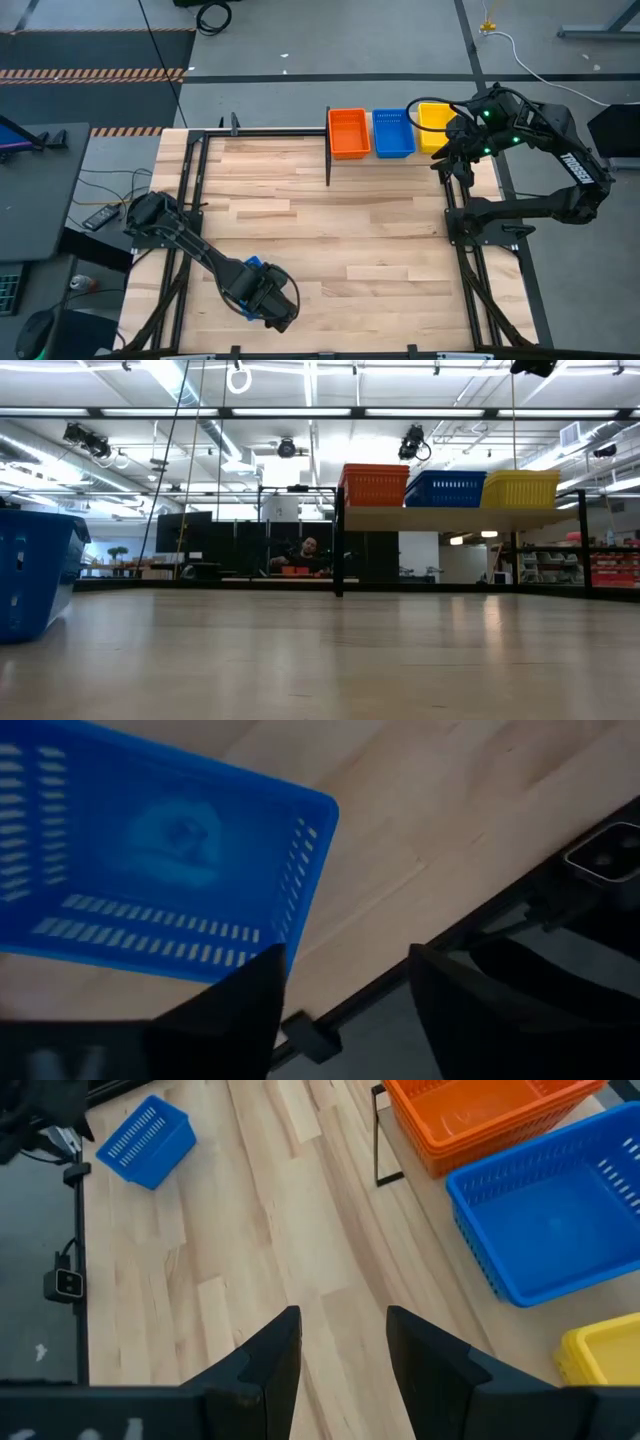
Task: Stack baskets on shelf by color
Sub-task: Stack the blue basket on top of the blue basket on the shelf
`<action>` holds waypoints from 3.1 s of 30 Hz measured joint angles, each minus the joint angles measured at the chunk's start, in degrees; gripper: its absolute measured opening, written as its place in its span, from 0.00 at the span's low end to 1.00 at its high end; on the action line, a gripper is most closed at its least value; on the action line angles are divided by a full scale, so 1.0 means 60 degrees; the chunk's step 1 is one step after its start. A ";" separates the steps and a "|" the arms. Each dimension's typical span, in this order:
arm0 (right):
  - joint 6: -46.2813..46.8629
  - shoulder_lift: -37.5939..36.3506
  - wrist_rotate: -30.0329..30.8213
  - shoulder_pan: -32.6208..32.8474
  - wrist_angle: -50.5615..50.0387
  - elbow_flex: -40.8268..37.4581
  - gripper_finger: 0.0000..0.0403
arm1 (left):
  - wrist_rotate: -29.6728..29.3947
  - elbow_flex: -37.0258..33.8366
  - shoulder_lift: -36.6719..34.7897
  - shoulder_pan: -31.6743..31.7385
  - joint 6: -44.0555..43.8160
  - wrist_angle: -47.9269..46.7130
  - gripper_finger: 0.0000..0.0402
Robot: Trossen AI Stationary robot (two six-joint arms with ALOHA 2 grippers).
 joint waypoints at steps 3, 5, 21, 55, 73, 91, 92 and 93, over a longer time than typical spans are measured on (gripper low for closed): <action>0.0104 -0.0048 -0.0004 0.0000 -0.0007 0.0000 0.39 | -0.0005 -0.0621 -0.0002 -0.0108 -0.0263 0.0777 0.60; 0.0137 -0.0067 -0.0001 0.0000 -0.0007 0.0000 0.39 | -0.0130 -0.0929 0.0000 -0.0140 -0.0303 0.1207 0.63; 0.1557 -0.0063 0.0583 0.0000 -0.0004 0.0000 0.39 | -0.0292 -0.3667 0.0026 0.0238 0.0549 0.3320 0.42; 0.2142 0.0243 0.2587 0.0000 0.2077 0.0000 0.39 | -0.3979 0.4859 0.0004 0.6408 1.4714 0.0387 0.02; 0.3314 0.3567 0.1521 -0.0104 0.2150 0.1967 0.40 | -0.0786 0.5035 0.0011 0.6480 2.2558 -0.1262 0.02; 0.3989 0.7259 -0.0703 0.0854 0.0070 0.6228 0.58 | -0.1006 0.5028 0.0011 0.6454 2.3212 -0.1614 0.02; 0.3980 0.7387 -0.0663 0.0937 -0.0033 0.6283 0.57 | -0.1006 0.5028 0.0011 0.6441 2.3208 -0.1587 0.02; 0.3971 0.7517 -0.0632 0.0999 -0.0196 0.6321 0.57 | -0.1016 0.5028 0.0011 0.6427 2.3180 -0.1524 0.02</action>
